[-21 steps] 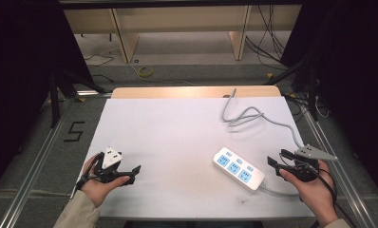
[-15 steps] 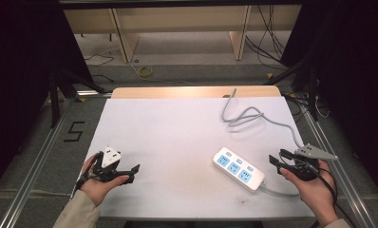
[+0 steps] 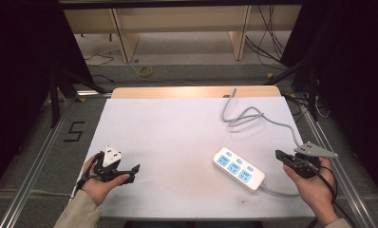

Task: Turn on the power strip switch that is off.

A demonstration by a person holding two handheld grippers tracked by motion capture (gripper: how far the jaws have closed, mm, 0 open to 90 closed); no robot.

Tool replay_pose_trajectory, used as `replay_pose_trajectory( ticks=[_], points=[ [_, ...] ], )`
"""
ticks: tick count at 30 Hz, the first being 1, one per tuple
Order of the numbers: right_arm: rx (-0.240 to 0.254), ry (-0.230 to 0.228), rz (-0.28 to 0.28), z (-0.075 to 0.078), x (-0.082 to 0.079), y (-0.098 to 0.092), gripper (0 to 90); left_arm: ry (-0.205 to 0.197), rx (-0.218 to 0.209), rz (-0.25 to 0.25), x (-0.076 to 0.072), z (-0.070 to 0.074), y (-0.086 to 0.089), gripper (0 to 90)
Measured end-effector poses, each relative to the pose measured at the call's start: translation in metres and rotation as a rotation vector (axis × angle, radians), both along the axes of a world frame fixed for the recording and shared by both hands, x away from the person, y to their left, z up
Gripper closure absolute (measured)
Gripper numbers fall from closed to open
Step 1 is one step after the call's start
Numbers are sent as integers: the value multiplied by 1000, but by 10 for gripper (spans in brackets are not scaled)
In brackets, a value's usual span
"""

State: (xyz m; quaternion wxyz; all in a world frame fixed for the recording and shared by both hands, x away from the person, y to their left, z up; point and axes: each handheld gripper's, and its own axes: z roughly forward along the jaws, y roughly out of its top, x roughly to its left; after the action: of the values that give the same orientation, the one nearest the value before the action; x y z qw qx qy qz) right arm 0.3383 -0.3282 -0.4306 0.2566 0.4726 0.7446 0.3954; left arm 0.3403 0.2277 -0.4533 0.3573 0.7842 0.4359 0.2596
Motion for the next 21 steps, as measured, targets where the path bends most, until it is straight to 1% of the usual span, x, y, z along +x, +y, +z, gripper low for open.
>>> replay_pose_trajectory(
  ticks=[6,10,15,16,21],
  points=[
    [-2,8,8,2,1,3,900,2,1,-2,0,0,-1,159],
    [6,27,24,4,4,8,900,2,-1,-3,0,0,-1,158],
    [7,38,37,5,6,13,900,4,-1,-4,1,-1,-1,159],
    [8,34,37,6,6,14,900,4,-1,-4,1,-1,-1,159],
    [5,43,46,8,6,17,900,3,-3,-2,1,-1,-1,159]
  ],
)
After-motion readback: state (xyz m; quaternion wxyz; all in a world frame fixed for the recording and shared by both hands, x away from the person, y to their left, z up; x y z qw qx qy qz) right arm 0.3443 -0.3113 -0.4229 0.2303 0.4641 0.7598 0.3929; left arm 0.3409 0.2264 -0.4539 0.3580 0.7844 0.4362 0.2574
